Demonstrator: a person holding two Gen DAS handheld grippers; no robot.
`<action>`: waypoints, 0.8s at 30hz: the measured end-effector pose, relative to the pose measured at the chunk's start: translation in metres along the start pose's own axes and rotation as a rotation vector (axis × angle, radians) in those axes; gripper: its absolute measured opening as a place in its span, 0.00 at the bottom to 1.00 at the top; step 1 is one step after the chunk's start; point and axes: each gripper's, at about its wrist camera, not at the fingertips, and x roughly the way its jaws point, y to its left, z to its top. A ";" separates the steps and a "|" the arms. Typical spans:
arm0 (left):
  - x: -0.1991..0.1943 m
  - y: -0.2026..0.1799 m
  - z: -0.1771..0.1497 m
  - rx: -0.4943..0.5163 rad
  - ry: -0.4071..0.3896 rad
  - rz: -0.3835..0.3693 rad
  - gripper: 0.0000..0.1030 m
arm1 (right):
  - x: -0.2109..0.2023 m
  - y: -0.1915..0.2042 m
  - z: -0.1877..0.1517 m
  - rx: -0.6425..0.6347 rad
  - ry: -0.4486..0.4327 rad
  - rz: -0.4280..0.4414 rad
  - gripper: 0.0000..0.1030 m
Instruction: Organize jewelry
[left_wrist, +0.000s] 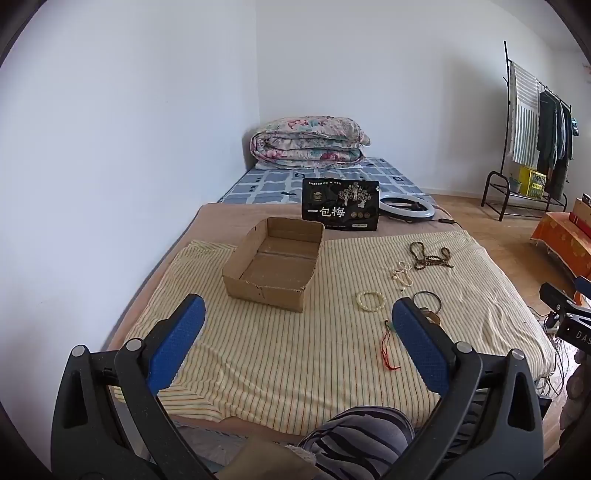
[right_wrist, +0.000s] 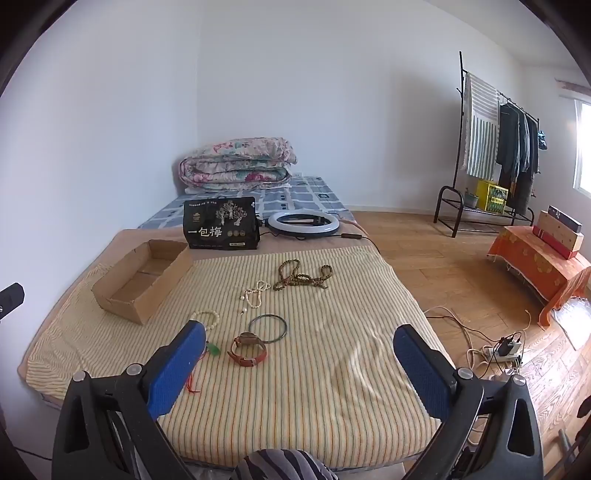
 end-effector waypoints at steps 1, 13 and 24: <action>0.000 0.000 0.000 0.002 -0.001 -0.003 1.00 | 0.000 0.000 0.000 0.001 0.000 -0.001 1.00; -0.008 0.008 0.013 -0.027 -0.024 0.018 1.00 | 0.001 -0.003 0.003 0.004 0.000 -0.002 1.00; -0.016 0.007 0.015 -0.028 -0.039 0.021 1.00 | 0.000 -0.002 0.005 0.009 0.003 0.001 1.00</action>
